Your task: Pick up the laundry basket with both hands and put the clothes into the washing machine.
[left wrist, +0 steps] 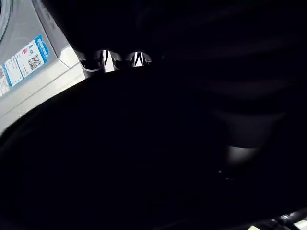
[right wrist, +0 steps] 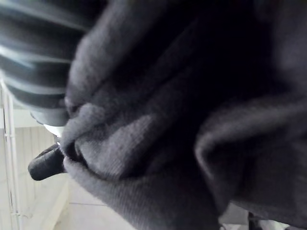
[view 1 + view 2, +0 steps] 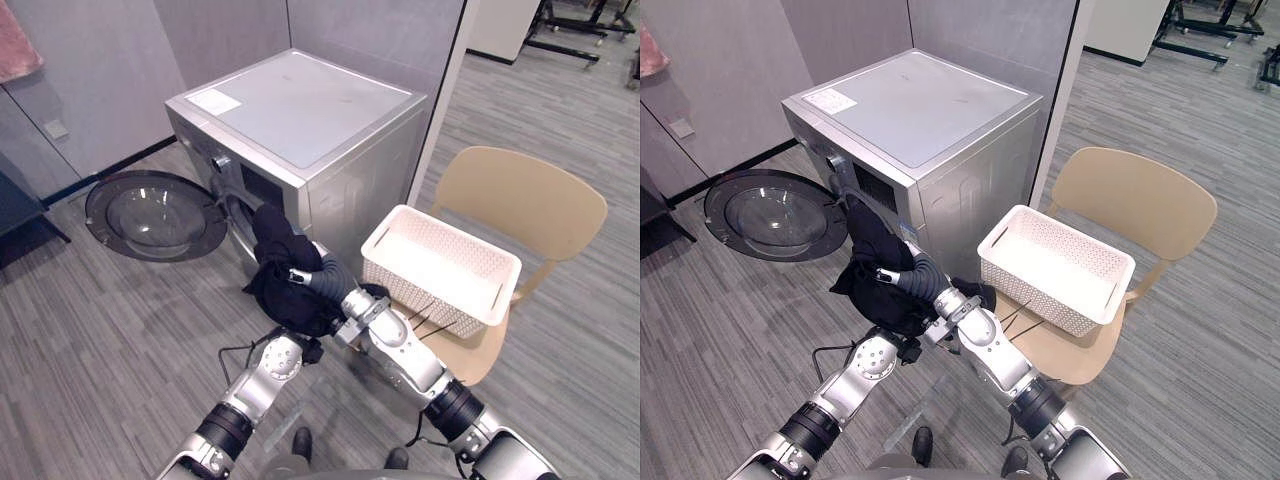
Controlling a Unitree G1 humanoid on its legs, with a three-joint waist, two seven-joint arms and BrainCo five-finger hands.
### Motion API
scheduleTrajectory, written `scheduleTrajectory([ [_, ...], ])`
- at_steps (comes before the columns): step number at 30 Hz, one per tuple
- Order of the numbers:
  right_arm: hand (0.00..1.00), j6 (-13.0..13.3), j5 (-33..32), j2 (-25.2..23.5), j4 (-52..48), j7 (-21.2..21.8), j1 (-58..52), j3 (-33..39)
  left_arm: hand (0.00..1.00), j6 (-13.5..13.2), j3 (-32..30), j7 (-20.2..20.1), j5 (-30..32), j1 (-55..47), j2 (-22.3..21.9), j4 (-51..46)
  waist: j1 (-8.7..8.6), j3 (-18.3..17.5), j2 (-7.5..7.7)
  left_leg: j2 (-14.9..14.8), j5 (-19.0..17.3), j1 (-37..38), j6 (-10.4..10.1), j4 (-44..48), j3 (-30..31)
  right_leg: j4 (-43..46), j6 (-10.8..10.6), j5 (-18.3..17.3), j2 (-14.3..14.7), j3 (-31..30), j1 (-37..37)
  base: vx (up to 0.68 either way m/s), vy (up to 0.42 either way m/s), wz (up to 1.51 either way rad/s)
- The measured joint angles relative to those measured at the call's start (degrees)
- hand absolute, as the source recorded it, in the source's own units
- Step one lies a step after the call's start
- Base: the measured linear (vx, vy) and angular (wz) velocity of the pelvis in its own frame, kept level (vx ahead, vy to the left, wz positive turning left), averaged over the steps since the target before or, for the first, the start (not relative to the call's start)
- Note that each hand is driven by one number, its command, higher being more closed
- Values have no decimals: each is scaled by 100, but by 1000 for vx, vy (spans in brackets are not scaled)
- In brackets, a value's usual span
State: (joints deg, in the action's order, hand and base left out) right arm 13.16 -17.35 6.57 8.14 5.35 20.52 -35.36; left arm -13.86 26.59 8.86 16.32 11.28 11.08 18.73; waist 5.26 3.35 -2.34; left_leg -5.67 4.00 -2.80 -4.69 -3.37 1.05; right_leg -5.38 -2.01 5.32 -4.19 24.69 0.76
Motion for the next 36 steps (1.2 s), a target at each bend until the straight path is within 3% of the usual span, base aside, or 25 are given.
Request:
scheduleTrajectory([
  [6,0,6,615,2,-70,-64,-69,300,100,-7,-320,8,-350,-143,-135,-22,-18,-6,0,-132,43,24,-78,-52,-37,-24,36,6,137,-67,-20,-8,-28,-6],
  [14,0,49,2373,470,-747,-722,-1382,2228,100,-33,-1714,131,-938,-1184,-260,-696,-123,-7,-2,-154,30,101,-94,-73,-186,-23,59,-49,210,-211,-31,34,2,-9],
  [20,0,48,2776,699,-684,-891,-2417,3033,100,-43,-2248,117,-1096,-1750,-271,-755,-137,-13,-11,-150,12,162,-110,-128,-267,-23,55,-56,221,-278,-34,52,10,-7],
  [26,0,-31,2820,692,1149,-711,-2730,3242,100,-43,-2597,84,-1389,-2162,-291,-206,-137,-8,-15,-130,13,132,-109,-162,-196,-25,14,-105,214,-183,-31,20,10,9],
  [30,0,-129,2822,670,2447,-644,-2718,3257,100,8,-2627,-88,-1633,-2127,-370,580,-156,17,-19,-37,19,-424,-109,69,330,38,14,-252,115,465,-112,-29,6,77],
  [31,0,-142,2838,639,2758,-664,-2696,3280,100,29,-2625,-130,-1684,-2147,-425,681,-136,55,-45,-20,21,-564,-49,82,415,107,-25,-332,77,736,-113,-15,4,131],
  [34,0,-284,2889,489,3361,-790,-2616,3339,100,153,-2628,-134,-1805,-2197,-514,935,-131,154,-6,-31,-405,-768,910,196,-676,530,-189,-631,-335,1468,-105,83,66,142],
  [35,0,-322,2924,487,3629,-856,-2500,3356,100,165,-2624,-132,-1814,-2196,-596,1014,-138,199,33,-81,-512,-845,1069,281,-1408,719,-234,-695,-563,1806,-100,180,141,146],
  [36,0,-350,2923,486,3753,-894,-2424,3367,100,169,-2619,-133,-1814,-2186,-643,1071,-139,204,-31,-170,-499,-871,1055,385,-1833,845,-290,-744,-656,1981,-84,240,188,132],
])
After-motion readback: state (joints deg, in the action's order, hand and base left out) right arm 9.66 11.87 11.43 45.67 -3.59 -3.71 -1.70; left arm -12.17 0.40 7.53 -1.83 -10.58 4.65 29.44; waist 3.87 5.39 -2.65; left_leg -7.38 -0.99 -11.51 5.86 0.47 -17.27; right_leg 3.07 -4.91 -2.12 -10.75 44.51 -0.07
